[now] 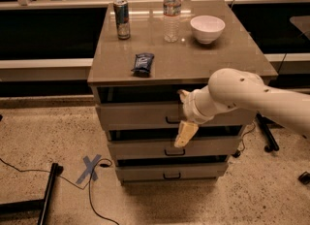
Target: Open top drawer
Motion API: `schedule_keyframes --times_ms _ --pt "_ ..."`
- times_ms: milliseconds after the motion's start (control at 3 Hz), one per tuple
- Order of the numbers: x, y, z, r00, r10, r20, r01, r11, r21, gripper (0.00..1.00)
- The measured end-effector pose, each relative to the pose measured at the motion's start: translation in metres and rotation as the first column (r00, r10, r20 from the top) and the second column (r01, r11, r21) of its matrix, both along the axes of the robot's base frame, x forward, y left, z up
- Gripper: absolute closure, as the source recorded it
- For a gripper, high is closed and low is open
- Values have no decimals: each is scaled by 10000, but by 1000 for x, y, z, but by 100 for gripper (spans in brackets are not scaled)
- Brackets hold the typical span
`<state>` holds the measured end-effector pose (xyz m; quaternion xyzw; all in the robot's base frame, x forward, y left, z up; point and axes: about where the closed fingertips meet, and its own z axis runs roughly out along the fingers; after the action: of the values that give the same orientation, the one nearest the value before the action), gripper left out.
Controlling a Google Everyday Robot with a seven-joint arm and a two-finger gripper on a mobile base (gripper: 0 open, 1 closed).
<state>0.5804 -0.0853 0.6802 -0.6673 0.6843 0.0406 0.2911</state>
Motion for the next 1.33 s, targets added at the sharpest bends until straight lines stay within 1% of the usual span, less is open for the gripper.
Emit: schedule_keyframes --times_ms 333,667,1000,1333 --pt "7 7 -9 9997 141 -191 -137 9997 212 1" --pt "11 8 -21 9986 206 -478 -197 9996 203 14" --pt "9 10 -24 9973 372 -640 -366 9993 108 14" --pt "-2 5 -16 9951 644 -755 -650 9979 -56 14"
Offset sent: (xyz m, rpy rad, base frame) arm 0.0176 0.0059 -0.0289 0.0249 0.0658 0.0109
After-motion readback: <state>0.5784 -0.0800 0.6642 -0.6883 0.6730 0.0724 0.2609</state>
